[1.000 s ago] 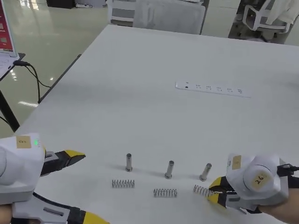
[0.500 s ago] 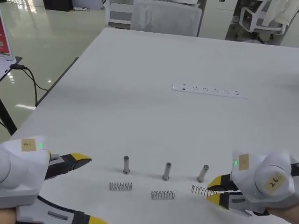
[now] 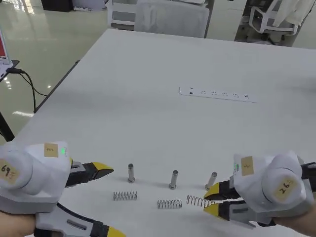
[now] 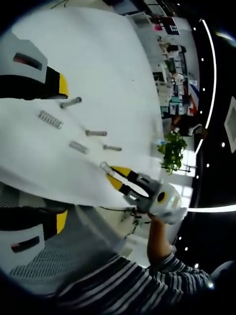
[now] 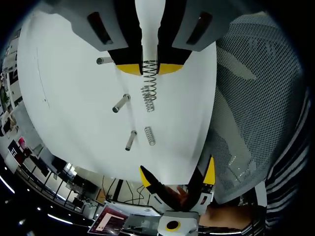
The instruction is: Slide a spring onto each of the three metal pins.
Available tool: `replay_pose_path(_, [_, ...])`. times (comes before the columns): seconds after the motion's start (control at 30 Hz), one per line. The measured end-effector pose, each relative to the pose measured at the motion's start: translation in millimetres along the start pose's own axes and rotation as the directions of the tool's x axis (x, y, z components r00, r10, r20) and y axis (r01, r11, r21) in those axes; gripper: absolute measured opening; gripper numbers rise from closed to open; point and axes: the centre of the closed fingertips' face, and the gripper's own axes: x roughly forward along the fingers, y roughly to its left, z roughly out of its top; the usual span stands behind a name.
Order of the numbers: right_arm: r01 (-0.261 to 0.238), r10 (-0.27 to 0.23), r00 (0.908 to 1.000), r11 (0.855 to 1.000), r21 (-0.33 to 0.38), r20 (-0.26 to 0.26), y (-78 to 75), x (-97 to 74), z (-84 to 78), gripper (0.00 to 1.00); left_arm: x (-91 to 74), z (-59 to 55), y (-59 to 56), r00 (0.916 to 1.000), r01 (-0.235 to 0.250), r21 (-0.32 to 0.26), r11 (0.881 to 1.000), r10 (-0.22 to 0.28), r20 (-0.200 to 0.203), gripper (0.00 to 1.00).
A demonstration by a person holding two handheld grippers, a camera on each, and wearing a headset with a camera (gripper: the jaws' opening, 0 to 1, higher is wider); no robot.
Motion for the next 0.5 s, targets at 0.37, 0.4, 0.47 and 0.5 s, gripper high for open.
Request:
replay_pose_path(0.37, [-0.029,0.029,0.9995,0.999,-0.042,0.011,8.6,0.0,17.4,0.08,37.4,23.6,-16.5,0.9919,0.12,0.048,0.992,-0.121,0.037,0.7])
replay_pose_path(0.4, [-0.03,0.031,0.9995,0.999,-0.045,0.01,9.2,0.0,17.9,0.08,42.3,24.2,-17.1,0.9908,0.13,0.05,0.99,-0.131,0.033,0.68])
replay_pose_path(0.47, [-0.032,0.033,0.9995,0.998,-0.048,0.005,10.2,-0.1,17.8,0.08,49.7,24.6,-20.2,0.9883,0.15,0.065,0.987,-0.151,0.019,0.64])
replay_pose_path(0.5, [-0.035,0.035,0.9994,0.998,-0.05,0.003,10.9,0.0,17.7,0.08,52.6,25.3,-21.7,0.9872,0.157,0.07,0.985,-0.158,0.019,0.63])
